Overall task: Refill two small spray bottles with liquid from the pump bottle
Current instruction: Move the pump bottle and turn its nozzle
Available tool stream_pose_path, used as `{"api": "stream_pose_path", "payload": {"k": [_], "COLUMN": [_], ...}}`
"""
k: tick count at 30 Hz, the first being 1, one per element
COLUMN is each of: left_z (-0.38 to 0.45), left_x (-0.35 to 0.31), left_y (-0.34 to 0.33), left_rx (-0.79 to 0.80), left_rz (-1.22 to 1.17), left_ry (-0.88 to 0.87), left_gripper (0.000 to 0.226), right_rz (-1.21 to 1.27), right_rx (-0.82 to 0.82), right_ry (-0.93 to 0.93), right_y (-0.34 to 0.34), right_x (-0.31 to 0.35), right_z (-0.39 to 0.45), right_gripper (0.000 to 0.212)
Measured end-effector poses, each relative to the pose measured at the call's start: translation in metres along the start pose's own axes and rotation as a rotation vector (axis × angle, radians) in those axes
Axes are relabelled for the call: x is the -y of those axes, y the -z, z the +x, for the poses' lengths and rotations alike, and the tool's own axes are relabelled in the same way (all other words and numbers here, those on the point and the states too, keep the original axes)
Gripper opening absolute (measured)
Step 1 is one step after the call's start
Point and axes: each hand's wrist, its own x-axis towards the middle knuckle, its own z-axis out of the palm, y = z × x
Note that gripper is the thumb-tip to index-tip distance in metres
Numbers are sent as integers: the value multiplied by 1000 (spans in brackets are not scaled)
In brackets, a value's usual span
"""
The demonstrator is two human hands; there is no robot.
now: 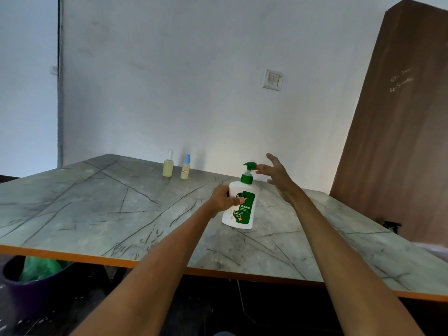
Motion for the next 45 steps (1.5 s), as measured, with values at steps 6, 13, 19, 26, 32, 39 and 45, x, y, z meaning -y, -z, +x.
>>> {"api": "stream_pose_path", "payload": {"k": [6, 13, 19, 26, 32, 39, 45], "left_z": [-1, -1, -1, 0, 0, 2, 11], "left_x": [-1, 0, -1, 2, 12, 11, 5], "left_y": [0, -6, -8, -7, 5, 5, 16], "left_rx": [-3, -69, -110, -124, -52, -82, -103], "left_rz": [18, 20, 77, 125, 214, 286, 331], "left_ry": [0, -9, -31, -90, -43, -74, -89], "left_gripper": [39, 39, 41, 41, 49, 46, 47], "right_rz": [29, -47, -79, 128, 1, -84, -37], "right_rx": [36, -146, -291, -200, 74, 118, 106], "right_ry": [66, 175, 204, -20, -153, -140, -144], "right_y": [-3, -7, -17, -4, 0, -27, -31], "right_x": [6, 4, 3, -12, -39, -48, -42], "right_z": [1, 1, 0, -14, -28, -28, -7], "right_gripper": [67, 76, 82, 55, 85, 101, 102]}}
